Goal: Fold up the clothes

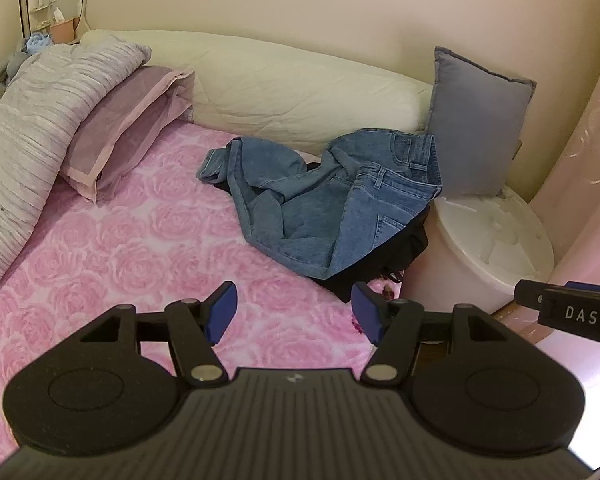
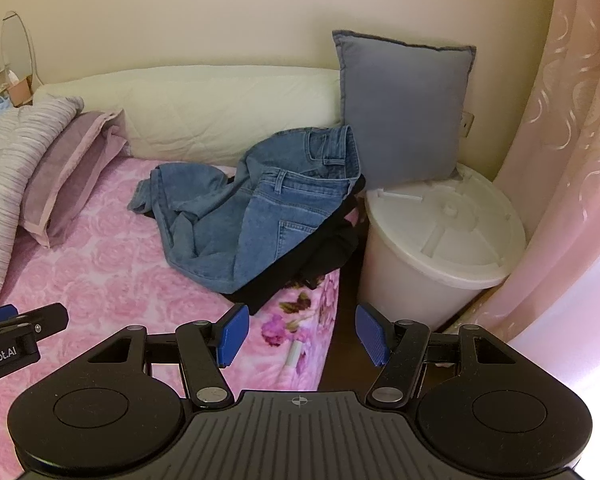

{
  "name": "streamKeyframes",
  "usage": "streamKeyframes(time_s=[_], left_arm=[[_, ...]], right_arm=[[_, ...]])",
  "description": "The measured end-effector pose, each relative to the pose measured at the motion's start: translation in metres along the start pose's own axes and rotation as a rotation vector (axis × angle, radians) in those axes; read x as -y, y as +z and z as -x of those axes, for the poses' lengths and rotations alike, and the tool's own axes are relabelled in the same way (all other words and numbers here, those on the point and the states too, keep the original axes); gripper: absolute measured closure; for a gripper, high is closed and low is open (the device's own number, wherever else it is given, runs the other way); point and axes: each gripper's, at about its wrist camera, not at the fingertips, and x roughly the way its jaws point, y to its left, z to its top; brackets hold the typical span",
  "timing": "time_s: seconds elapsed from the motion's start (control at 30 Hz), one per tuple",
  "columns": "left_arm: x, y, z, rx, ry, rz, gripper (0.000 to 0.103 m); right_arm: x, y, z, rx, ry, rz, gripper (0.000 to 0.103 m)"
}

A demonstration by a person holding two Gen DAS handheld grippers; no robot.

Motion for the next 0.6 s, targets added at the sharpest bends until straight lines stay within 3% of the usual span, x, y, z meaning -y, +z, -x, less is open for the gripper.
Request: streamKeyframes(time_s=[0.6], left_arm=[[0.004,0.028,-0.067,-0.065,0.077,0.05,0.037]], right_arm=[[0.025,0.037,-0.08,-0.069,0.013,0.018,0.04]])
